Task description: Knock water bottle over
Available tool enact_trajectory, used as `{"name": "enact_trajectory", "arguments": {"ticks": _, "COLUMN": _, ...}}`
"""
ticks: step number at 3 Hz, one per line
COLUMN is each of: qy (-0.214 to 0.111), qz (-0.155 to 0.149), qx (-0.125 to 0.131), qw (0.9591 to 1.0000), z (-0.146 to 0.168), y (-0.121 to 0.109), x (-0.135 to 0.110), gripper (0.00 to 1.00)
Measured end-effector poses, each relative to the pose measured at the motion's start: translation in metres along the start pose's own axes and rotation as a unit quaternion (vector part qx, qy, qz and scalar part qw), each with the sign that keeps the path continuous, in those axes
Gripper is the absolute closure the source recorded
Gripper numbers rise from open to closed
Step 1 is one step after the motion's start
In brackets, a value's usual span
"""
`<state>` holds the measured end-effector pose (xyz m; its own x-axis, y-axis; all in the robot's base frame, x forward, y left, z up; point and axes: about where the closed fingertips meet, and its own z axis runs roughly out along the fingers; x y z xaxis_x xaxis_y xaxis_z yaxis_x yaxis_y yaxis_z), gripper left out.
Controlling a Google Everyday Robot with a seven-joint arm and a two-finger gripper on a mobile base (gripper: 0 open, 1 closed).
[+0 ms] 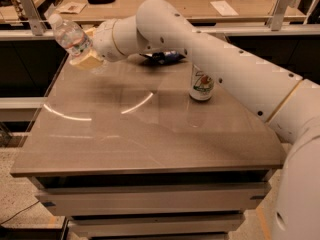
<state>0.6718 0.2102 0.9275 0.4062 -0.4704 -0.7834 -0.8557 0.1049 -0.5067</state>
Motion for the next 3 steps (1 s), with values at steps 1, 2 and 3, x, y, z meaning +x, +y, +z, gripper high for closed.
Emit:
{"name": "enact_trajectory", "arguments": {"ticks": 1, "qy": 0.023, "qz": -0.096, "qx": 0.012, "qw": 0.9951, "z": -0.012, "y": 0.016, "x": -0.004, "gripper": 1.0}}
{"name": "enact_trajectory", "arguments": {"ticks": 2, "qy": 0.053, "qz": -0.185, "qx": 0.028, "qw": 0.9809, "z": -0.014, "y": 0.036, "x": -0.003, "gripper": 1.0}}
{"name": "enact_trajectory", "arguments": {"ticks": 3, "qy": 0.082, "qz": -0.258, "qx": 0.034, "qw": 0.9621, "z": -0.016, "y": 0.046, "x": -0.001, "gripper": 1.0}}
